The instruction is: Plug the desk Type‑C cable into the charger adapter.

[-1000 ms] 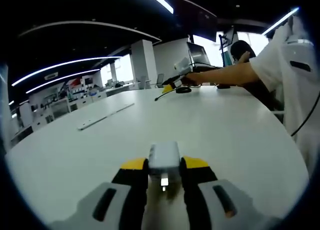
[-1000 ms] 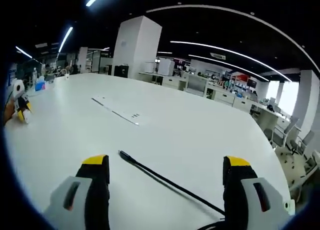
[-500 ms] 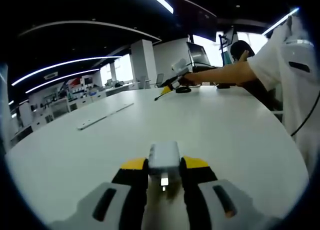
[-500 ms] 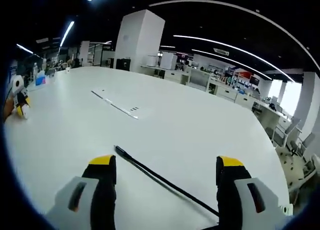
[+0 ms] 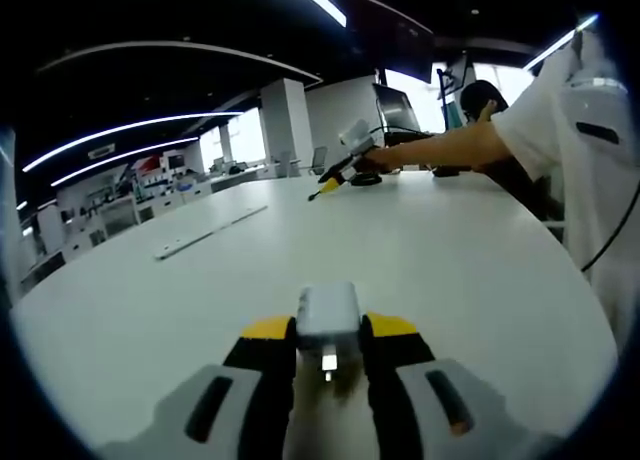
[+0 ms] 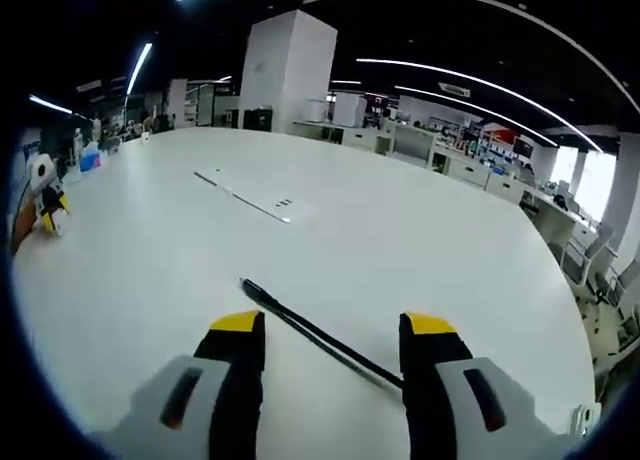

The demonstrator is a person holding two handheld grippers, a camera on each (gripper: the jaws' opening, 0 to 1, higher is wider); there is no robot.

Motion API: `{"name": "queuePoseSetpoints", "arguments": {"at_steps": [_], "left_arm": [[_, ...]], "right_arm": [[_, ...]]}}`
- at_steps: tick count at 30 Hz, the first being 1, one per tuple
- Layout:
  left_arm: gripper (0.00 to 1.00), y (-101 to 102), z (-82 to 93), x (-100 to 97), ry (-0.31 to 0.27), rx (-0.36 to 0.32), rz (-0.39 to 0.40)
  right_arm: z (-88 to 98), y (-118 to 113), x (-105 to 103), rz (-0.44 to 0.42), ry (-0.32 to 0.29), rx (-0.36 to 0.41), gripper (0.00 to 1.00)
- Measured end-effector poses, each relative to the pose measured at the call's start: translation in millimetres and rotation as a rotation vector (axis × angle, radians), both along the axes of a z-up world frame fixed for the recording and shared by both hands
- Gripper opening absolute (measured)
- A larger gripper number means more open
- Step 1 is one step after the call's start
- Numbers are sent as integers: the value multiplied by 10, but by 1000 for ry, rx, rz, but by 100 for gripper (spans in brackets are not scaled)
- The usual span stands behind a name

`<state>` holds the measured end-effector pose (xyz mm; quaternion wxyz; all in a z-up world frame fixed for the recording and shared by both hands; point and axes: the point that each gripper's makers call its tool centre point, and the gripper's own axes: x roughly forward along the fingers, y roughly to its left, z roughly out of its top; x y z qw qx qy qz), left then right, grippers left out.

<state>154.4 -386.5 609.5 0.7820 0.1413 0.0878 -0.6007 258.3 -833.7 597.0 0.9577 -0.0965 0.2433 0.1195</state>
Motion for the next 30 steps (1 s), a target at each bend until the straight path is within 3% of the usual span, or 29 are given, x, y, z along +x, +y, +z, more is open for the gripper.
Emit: {"name": "queuePoseSetpoints", "arguments": {"at_steps": [12, 24, 30], "left_arm": [[26, -2, -2, -10, -4, 4, -3], [26, -3, -7, -11, -6, 6, -4], [26, -2, -10, -10, -6, 7, -4]], "right_arm": [[-74, -28, -7, -9, 40, -8, 39], [-101, 30, -7, 30, 64, 27, 24], [-108, 42, -9, 55, 70, 1, 16]]}}
